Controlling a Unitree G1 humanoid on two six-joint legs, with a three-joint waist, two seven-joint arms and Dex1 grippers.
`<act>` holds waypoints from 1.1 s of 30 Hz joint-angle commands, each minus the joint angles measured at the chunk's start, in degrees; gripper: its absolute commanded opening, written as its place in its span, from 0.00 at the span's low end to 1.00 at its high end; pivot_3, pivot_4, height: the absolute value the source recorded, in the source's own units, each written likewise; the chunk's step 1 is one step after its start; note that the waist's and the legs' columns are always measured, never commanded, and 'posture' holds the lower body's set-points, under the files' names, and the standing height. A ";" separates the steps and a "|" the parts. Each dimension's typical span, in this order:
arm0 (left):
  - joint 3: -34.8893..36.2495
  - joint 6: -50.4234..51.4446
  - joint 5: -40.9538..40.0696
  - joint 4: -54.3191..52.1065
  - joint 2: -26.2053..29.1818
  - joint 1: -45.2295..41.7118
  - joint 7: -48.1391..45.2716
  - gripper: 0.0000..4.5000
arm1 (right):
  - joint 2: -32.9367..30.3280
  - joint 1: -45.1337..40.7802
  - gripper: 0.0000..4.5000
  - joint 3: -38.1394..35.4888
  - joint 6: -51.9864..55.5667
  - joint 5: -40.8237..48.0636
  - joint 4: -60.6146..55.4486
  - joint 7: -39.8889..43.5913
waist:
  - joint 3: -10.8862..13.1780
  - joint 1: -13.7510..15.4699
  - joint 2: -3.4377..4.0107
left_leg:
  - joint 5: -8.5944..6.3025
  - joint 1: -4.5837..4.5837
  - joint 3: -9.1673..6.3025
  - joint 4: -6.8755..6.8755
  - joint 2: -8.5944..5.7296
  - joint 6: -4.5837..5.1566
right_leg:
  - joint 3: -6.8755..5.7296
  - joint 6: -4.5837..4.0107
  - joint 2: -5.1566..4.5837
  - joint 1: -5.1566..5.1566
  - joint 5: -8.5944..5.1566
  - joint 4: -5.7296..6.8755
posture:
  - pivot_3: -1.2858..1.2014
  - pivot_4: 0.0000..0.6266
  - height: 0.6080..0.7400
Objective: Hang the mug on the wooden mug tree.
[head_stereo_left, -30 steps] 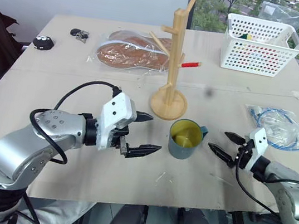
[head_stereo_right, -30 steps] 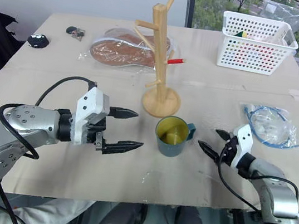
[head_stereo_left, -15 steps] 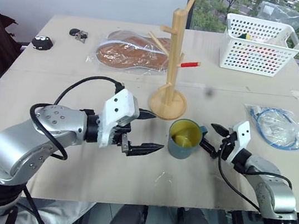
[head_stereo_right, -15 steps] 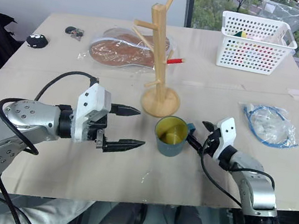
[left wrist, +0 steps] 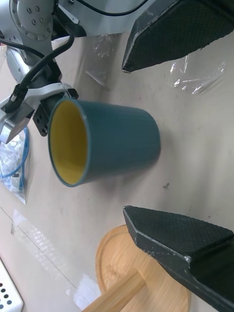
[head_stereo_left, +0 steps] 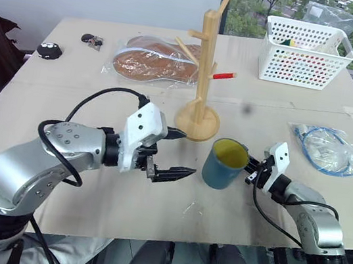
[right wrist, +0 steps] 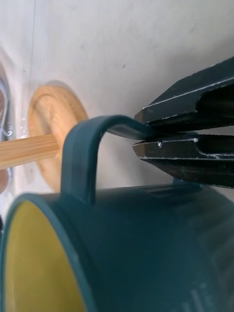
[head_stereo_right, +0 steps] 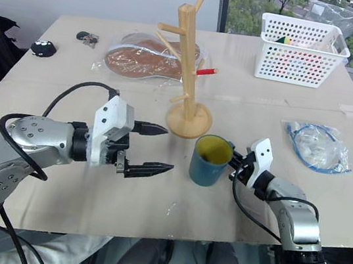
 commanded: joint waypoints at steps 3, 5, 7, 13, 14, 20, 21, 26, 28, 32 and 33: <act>1.11 -3.20 -0.45 -1.99 -4.90 0.96 3.75 1.00 | -6.80 -10.79 0.01 -4.32 -1.35 1.05 2.63 5.52 | 0.01 -0.13 -0.01 | 0.00 0.01 0.07 0.02 -0.01 0.00 | 0.06 0.01 0.00 0.01 0.00 -0.01 | 0.52 0.24 1.00; 0.96 -7.08 0.98 -1.35 -10.07 2.11 6.71 1.00 | -10.37 -16.49 0.01 -4.17 -3.42 0.00 6.32 9.74 | 0.02 -0.09 0.00 | 0.00 0.05 0.08 0.02 0.00 0.00 | 0.06 0.00 0.01 0.04 0.00 0.00 | 0.52 0.24 1.00; 0.49 -13.15 2.50 -1.12 -17.57 4.27 9.83 1.00 | -15.00 -25.01 0.01 -1.58 -8.24 -3.70 12.81 16.39 | 0.03 0.00 0.00 | 0.00 0.03 0.08 0.03 0.00 0.01 | 0.05 0.00 -0.01 0.03 0.01 -0.01 | 0.52 0.24 1.00; -0.30 -26.33 10.00 -0.93 -28.11 9.11 13.24 1.00 | -18.12 -43.57 0.01 4.82 -20.17 -11.20 30.74 29.15 | 0.04 -0.14 -0.02 | 0.00 -0.01 0.12 -0.05 0.01 0.00 | -0.02 -0.02 -0.08 -0.03 0.01 -0.10 | 0.52 0.24 1.00; -0.34 -28.27 11.69 -0.83 -28.84 9.64 13.95 1.00 | -17.95 -47.25 0.01 5.90 -22.11 -12.42 33.90 31.30 | 0.03 -0.03 -0.03 | 0.00 -0.01 0.13 -0.06 0.01 0.00 | -0.01 -0.03 -0.09 -0.03 0.01 -0.10 | 0.52 0.24 1.00; -1.94 -35.87 18.74 -0.19 -33.17 11.77 18.01 1.00 | -15.32 -61.71 0.01 10.38 -32.00 -17.53 48.75 40.69 | 0.10 -0.03 0.03 | -0.01 -0.09 0.19 0.02 -0.15 0.04 | 0.03 0.01 -0.30 -0.07 0.03 -0.12 | 0.52 0.24 1.00; -2.20 -37.05 19.65 -0.14 -33.94 12.43 18.58 1.00 | -14.60 -63.57 0.01 10.86 -33.45 -18.24 51.04 41.70 | 0.09 -0.02 0.04 | -0.01 -0.08 0.18 0.01 -0.15 0.04 | 0.01 0.01 -0.30 -0.07 0.03 -0.12 | 0.52 0.24 1.00; -3.12 -42.46 22.38 0.08 -36.07 16.67 18.99 1.00 | -11.74 -70.21 0.01 11.32 -38.05 -21.06 59.24 44.26 | 0.10 0.00 0.05 | -0.01 -0.12 0.06 -0.04 -0.10 0.02 | -0.10 -0.01 -0.29 -0.10 0.02 -0.13 | 0.52 0.24 1.00; -3.33 -44.27 22.55 0.20 -36.49 18.40 18.53 1.00 | -10.81 -72.03 0.01 11.24 -39.08 -21.82 61.42 44.83 | 0.11 -0.01 0.06 | -0.01 -0.15 0.09 -0.04 -0.11 0.02 | -0.06 -0.01 -0.30 -0.15 0.02 -0.12 | 0.52 0.24 1.00; -4.26 -46.63 22.15 0.88 -36.54 21.13 17.13 1.00 | -9.05 -74.57 0.01 11.30 -40.58 -23.18 64.50 45.41 | 0.12 0.01 0.09 | -0.01 -0.23 0.07 -0.05 -0.11 0.02 | -0.07 -0.02 -0.30 -0.29 0.02 -0.07 | 0.52 0.24 1.00; -4.34 -47.09 21.92 1.02 -36.52 21.55 16.82 1.00 | -8.66 -75.15 0.01 11.35 -40.79 -23.49 65.19 45.42 | 0.13 -0.01 0.10 | -0.01 -0.23 0.10 -0.06 -0.10 0.01 | -0.04 -0.02 -0.30 -0.30 0.02 -0.06 | 0.52 0.24 1.00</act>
